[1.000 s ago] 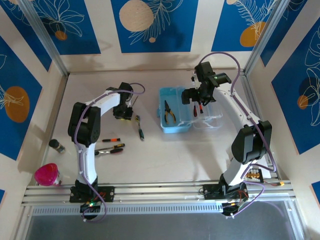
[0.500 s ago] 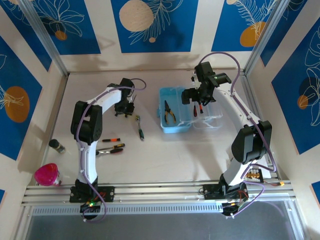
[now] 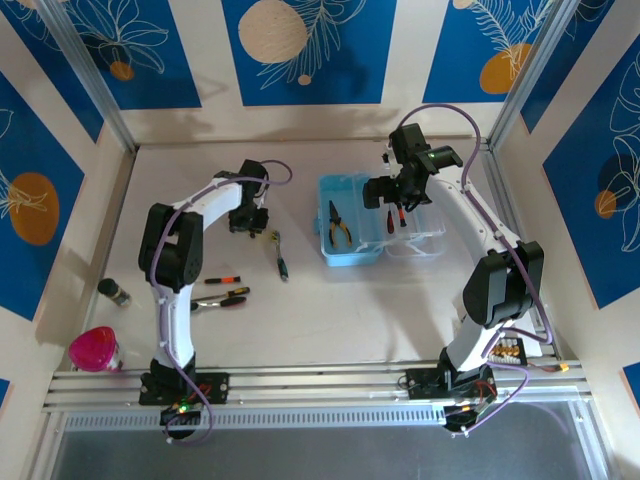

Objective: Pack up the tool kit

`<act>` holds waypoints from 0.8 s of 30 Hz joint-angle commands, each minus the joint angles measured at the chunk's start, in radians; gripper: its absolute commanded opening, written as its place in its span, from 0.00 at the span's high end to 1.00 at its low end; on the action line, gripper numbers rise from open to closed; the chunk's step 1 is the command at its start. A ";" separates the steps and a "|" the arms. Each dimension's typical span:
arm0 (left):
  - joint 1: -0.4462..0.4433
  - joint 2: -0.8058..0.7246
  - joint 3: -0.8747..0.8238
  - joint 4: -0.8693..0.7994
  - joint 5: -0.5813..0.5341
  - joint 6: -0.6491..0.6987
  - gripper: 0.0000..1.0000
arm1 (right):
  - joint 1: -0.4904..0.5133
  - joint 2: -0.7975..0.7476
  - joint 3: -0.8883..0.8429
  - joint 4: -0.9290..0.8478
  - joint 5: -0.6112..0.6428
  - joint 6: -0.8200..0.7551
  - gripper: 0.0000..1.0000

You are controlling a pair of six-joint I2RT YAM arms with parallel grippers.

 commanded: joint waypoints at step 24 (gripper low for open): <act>-0.088 -0.326 0.028 0.194 0.743 -0.206 1.00 | -0.002 -0.178 -0.070 0.292 -0.537 0.239 0.00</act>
